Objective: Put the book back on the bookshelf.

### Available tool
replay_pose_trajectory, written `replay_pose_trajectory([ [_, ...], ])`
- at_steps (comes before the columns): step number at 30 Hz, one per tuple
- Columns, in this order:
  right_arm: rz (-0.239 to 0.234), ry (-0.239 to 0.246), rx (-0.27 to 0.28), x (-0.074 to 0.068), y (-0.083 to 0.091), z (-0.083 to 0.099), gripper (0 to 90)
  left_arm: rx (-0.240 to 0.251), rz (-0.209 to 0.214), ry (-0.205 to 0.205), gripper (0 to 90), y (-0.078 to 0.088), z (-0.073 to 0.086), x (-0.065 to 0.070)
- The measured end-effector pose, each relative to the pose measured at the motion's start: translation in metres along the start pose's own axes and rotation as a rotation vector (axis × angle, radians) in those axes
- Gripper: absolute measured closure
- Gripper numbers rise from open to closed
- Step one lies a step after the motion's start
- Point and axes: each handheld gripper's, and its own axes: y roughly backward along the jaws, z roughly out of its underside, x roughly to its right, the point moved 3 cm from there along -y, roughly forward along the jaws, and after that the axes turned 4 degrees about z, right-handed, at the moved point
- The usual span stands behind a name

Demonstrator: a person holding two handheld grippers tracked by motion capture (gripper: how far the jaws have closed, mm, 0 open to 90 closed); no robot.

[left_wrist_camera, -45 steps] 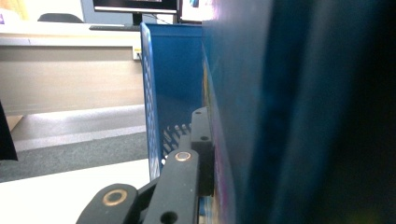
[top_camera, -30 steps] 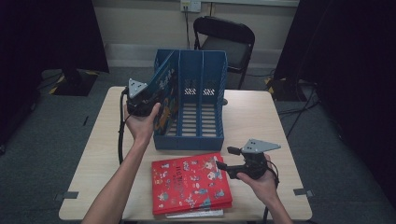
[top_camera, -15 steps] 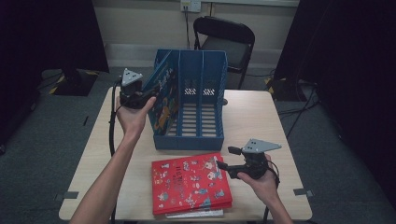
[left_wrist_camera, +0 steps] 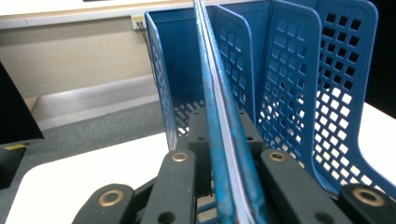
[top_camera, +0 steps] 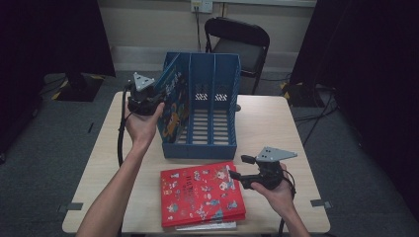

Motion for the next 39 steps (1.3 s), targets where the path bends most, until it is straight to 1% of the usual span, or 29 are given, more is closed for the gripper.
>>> replay_pose_trajectory([
  [2, 0.0, -0.001, 0.0, 0.0, 0.001, 0.0, 27.8, 0.019, -0.005, 0.007, 82.0, 0.0, 0.002, 0.001],
  [3, 0.001, -0.001, 0.002, 0.0, 0.001, 0.0, 27.9, 0.029, -0.014, 0.005, 82.1, 0.0, 0.002, 0.002],
  [6, 0.002, -0.003, 0.004, 0.001, 0.002, 0.0, 27.8, 0.048, -0.015, -0.004, 82.2, 0.0, 0.004, 0.004],
  [7, 0.001, -0.005, 0.005, 0.001, 0.003, 0.0, 27.9, 0.058, -0.022, -0.001, 82.2, 0.0, 0.005, 0.005],
  [8, 0.001, -0.005, 0.005, 0.001, 0.003, 0.0, 27.9, 0.058, -0.022, -0.001, 82.3, 0.0, 0.005, 0.005],
  [9, 0.001, -0.005, 0.004, 0.001, 0.003, 0.0, 27.9, 0.072, -0.029, 0.002, 82.3, 0.0, 0.006, 0.006],
  [12, 0.002, -0.005, 0.003, 0.001, 0.002, 0.001, 27.9, 0.103, -0.027, 0.022, 82.7, 0.001, 0.008, 0.007],
  [15, 0.0, -0.005, 0.0, 0.001, 0.001, 0.001, 27.8, 0.119, -0.037, 0.021, 82.8, 0.001, 0.009, 0.01],
  [18, -0.001, -0.005, -0.002, 0.001, 0.002, 0.001, 27.9, 0.127, -0.057, 0.026, 82.8, 0.001, 0.011, 0.008],
  [21, 0.002, -0.008, 0.002, 0.001, 0.003, 0.001, 27.9, 0.134, -0.095, 0.027, 82.4, 0.001, 0.012, 0.008],
  [22, 0.002, -0.008, 0.002, 0.001, 0.003, 0.001, 27.9, 0.134, -0.095, 0.027, 82.3, 0.001, 0.012, 0.008],
  [23, 0.002, -0.005, 0.0, 0.001, 0.003, 0.001, 27.8, 0.136, -0.095, 0.036, 82.4, 0.001, 0.011, 0.008],
  [25, 0.001, -0.005, -0.001, 0.001, 0.002, 0.001, 27.8, 0.135, -0.094, 0.035, 82.5, 0.001, 0.011, 0.009],
  [27, -0.003, -0.003, -0.005, 0.001, 0.002, 0.001, 27.9, 0.143, -0.107, 0.044, 82.5, 0.001, 0.012, 0.009],
  [28, -0.005, -0.002, -0.006, 0.0, 0.002, 0.001, 27.9, 0.154, -0.128, 0.048, 82.5, 0.001, 0.013, 0.01],
  [29, -0.005, -0.002, -0.006, 0.0, 0.002, 0.001, 27.9, 0.154, -0.128, 0.048, 82.4, 0.001, 0.013, 0.01],
  [30, -0.005, -0.001, -0.007, 0.0, 0.002, 0.001, 27.9, 0.153, -0.134, 0.053, 82.4, 0.001, 0.013, 0.009],
  [31, -0.005, -0.003, -0.006, 0.001, 0.002, 0.001, 27.8, 0.156, -0.133, 0.069, 82.6, 0.002, 0.013, 0.008],
  [33, -0.006, -0.003, -0.006, 0.001, 0.002, 0.001, 27.9, 0.159, -0.144, 0.073, 82.5, 0.002, 0.014, 0.007],
  [34, -0.006, -0.003, -0.007, 0.001, 0.002, 0.002, 27.9, 0.164, -0.153, 0.088, 82.5, 0.002, 0.015, 0.007],
  [38, -0.009, -0.002, -0.008, 0.0, 0.001, 0.002, 27.8, 0.161, -0.16, 0.101, 81.9, 0.004, 0.016, 0.002],
  [39, -0.009, -0.002, -0.01, 0.0, 0.001, 0.002, 27.8, 0.158, -0.157, 0.116, 81.9, 0.004, 0.016, 0.001],
])
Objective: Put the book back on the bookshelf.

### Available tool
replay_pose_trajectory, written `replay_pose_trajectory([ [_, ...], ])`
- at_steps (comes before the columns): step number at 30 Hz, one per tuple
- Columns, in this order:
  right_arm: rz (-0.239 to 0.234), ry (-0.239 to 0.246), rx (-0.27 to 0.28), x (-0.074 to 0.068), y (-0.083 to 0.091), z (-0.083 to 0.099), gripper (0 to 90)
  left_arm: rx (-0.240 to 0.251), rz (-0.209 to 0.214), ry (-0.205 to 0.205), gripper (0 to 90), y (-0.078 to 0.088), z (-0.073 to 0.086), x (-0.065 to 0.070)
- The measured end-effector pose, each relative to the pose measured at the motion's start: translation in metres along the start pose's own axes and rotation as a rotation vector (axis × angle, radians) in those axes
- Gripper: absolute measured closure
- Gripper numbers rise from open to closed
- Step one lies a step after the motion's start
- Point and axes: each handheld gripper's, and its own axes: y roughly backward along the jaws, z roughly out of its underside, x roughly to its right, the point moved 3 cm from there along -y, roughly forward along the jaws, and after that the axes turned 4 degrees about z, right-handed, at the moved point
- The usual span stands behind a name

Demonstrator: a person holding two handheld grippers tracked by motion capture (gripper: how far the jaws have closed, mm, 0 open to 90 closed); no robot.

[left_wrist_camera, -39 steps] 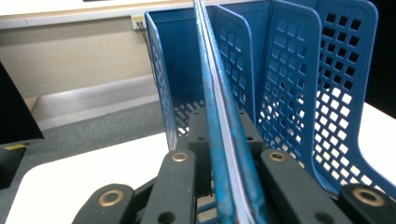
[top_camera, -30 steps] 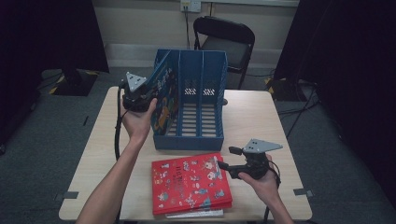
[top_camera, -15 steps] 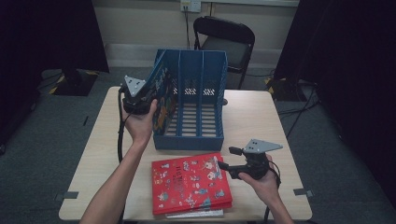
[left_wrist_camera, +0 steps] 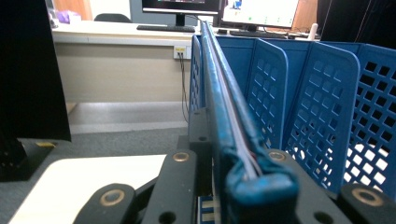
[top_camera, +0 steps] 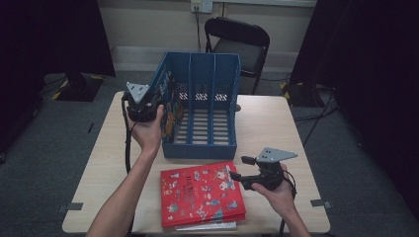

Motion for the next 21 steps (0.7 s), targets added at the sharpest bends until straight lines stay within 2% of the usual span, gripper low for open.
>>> replay_pose_trajectory([
  [5, -0.001, 0.003, -0.005, -0.001, -0.001, 0.0, 27.8, -0.001, 0.014, -0.033, 80.1, 0.0, 0.001, 0.002],
  [7, -0.002, 0.002, -0.004, 0.0, -0.001, 0.0, 27.8, -0.016, 0.061, -0.009, 75.8, 0.001, 0.003, -0.002],
  [8, -0.002, 0.002, -0.006, 0.0, -0.001, 0.0, 27.8, -0.024, 0.092, 0.005, 68.7, 0.001, 0.005, -0.003],
  [10, -0.002, 0.002, -0.006, 0.0, -0.001, 0.0, 27.8, -0.028, 0.094, -0.004, 68.6, 0.005, 0.009, -0.008],
  [12, -0.001, 0.001, -0.012, 0.0, -0.002, 0.001, 27.8, -0.041, 0.138, 0.005, 66.5, 0.012, 0.016, -0.013],
  [14, -0.001, 0.002, -0.014, 0.0, -0.003, 0.001, 27.8, -0.035, 0.154, 0.004, 64.0, 0.014, 0.018, -0.013],
  [15, -0.001, 0.002, -0.014, 0.0, -0.003, 0.001, 27.8, -0.039, 0.177, -0.003, 64.0, 0.017, 0.021, -0.014],
  [17, -0.002, 0.003, -0.015, -0.001, -0.004, 0.001, 27.8, -0.049, 0.193, -0.002, 64.1, 0.021, 0.025, -0.014],
  [18, -0.002, 0.004, -0.02, -0.001, -0.005, 0.001, 27.8, -0.069, 0.232, -0.004, 66.3, 0.025, 0.031, -0.014],
  [19, -0.002, 0.004, -0.02, -0.001, -0.005, 0.001, 27.8, -0.069, 0.232, -0.004, 67.1, 0.025, 0.031, -0.014],
  [20, -0.005, 0.006, -0.019, -0.002, -0.005, 0.001, 27.8, -0.102, 0.227, -0.036, 68.2, 0.027, 0.039, -0.014],
  [21, -0.005, 0.006, -0.019, -0.002, -0.005, 0.001, 27.8, -0.102, 0.227, -0.036, 68.8, 0.027, 0.039, -0.014],
])
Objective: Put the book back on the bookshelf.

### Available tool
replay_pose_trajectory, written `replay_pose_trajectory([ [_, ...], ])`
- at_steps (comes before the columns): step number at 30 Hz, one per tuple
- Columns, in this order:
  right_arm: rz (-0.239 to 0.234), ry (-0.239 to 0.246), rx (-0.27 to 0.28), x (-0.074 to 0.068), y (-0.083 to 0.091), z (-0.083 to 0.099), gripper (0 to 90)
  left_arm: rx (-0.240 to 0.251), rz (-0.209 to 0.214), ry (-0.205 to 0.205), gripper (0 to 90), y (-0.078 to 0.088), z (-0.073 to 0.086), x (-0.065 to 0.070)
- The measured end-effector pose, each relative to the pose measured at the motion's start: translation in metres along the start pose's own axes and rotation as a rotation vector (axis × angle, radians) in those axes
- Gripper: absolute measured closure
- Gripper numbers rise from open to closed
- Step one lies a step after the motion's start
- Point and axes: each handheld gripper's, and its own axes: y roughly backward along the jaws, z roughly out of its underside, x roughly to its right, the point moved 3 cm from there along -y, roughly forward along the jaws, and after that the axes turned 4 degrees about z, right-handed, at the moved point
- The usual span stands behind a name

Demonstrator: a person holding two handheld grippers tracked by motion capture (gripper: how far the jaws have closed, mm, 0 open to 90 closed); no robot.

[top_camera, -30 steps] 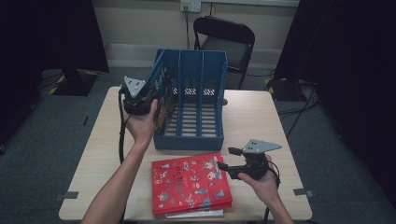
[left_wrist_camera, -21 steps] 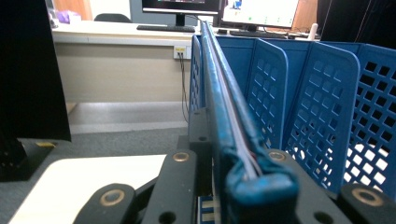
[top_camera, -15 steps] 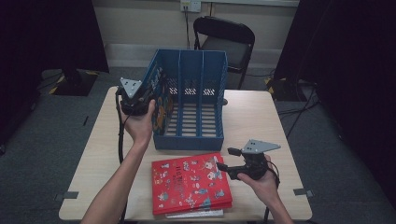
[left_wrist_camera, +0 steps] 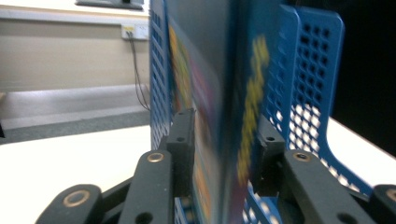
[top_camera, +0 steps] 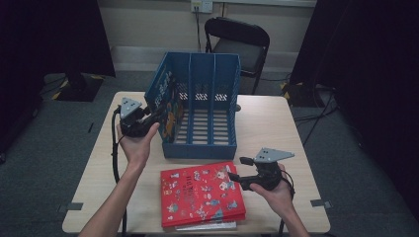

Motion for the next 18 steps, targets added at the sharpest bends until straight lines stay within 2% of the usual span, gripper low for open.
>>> replay_pose_trajectory([
  [1, 0.001, -0.002, -0.001, 0.0, 0.0, 0.0, 27.8, -0.026, -0.003, -0.002, 68.8, -0.001, 0.004, 0.0],
  [2, 0.001, -0.004, -0.002, 0.001, -0.001, 0.0, 27.8, -0.03, 0.015, 0.009, 69.0, 0.0, 0.009, 0.0],
  [3, 0.002, -0.001, -0.005, 0.001, -0.002, 0.001, 27.8, -0.048, 0.03, -0.004, 72.9, 0.001, 0.016, -0.001],
  [6, 0.002, -0.001, -0.007, 0.0, -0.002, 0.001, 27.8, -0.06, 0.045, 0.003, 73.5, 0.001, 0.022, 0.0],
  [9, -0.001, -0.004, -0.008, 0.0, -0.002, 0.001, 27.8, -0.106, 0.065, -0.016, 74.4, 0.003, 0.033, -0.001],
  [10, -0.001, -0.004, -0.008, 0.0, -0.002, 0.001, 27.8, -0.106, 0.065, -0.016, 74.3, 0.003, 0.033, -0.001],
  [14, -0.002, -0.001, -0.014, -0.001, -0.004, 0.001, 27.7, -0.157, 0.085, -0.031, 73.6, -0.002, 0.047, -0.002],
  [18, -0.005, -0.002, -0.022, -0.001, -0.005, 0.002, 27.4, -0.179, 0.09, -0.019, 73.8, -0.007, 0.058, -0.002],
])
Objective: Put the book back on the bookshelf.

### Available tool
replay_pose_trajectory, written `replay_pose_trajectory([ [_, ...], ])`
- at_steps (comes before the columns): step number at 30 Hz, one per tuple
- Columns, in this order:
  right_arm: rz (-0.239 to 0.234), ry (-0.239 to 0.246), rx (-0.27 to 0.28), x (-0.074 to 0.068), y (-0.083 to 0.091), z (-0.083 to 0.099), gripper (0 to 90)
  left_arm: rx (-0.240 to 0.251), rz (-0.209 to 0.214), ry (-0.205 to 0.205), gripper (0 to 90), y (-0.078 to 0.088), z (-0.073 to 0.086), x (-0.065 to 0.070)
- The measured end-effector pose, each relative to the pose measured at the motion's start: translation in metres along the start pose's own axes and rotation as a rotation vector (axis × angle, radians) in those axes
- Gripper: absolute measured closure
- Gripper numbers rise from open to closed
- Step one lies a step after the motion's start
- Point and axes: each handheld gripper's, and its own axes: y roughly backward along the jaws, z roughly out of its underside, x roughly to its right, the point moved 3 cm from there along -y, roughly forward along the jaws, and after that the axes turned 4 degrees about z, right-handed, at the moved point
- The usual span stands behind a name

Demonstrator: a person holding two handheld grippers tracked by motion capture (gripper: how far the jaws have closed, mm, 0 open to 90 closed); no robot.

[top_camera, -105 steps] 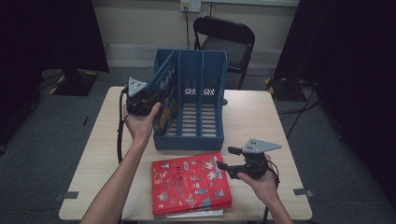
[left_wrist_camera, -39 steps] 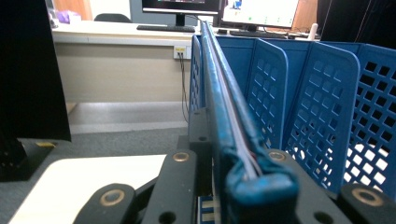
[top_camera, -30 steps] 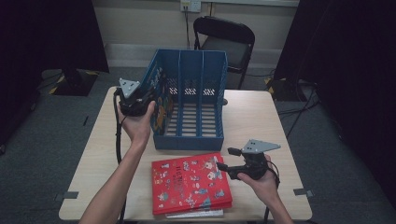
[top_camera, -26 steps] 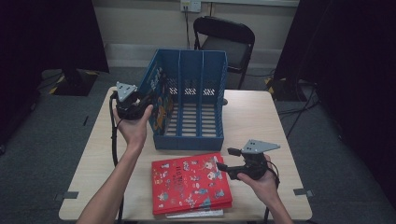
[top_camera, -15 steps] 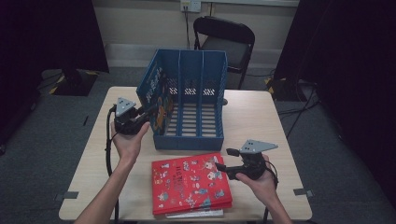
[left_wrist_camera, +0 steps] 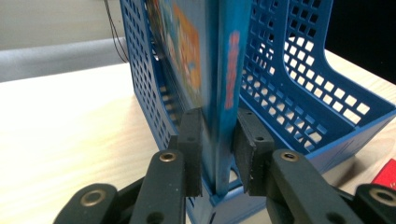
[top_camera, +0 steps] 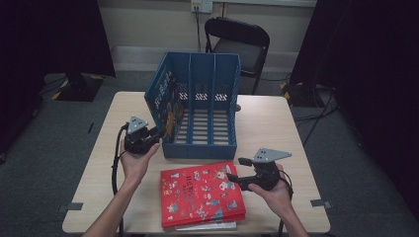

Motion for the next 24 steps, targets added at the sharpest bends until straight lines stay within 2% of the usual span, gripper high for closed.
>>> replay_pose_trajectory([
  [1, 0.0, 0.001, -0.002, 0.0, 0.0, 0.0, 27.4, -0.016, -0.003, -0.009, 74.4, -0.002, 0.001, 0.0],
  [5, -0.003, 0.0, -0.004, 0.0, 0.0, 0.0, 27.3, -0.016, 0.005, 0.0, 75.4, -0.004, 0.001, -0.001],
  [9, -0.008, 0.001, -0.012, 0.0, -0.002, 0.001, 27.1, -0.012, -0.01, 0.006, 76.1, -0.006, 0.0, -0.002],
  [11, -0.012, 0.007, -0.018, -0.001, -0.003, 0.001, 26.8, -0.007, -0.033, -0.005, 76.6, -0.008, 0.0, -0.002],
  [24, -0.016, 0.005, -0.022, 0.0, -0.004, 0.001, 26.7, -0.008, -0.081, 0.008, 78.2, -0.022, -0.008, -0.008],
])
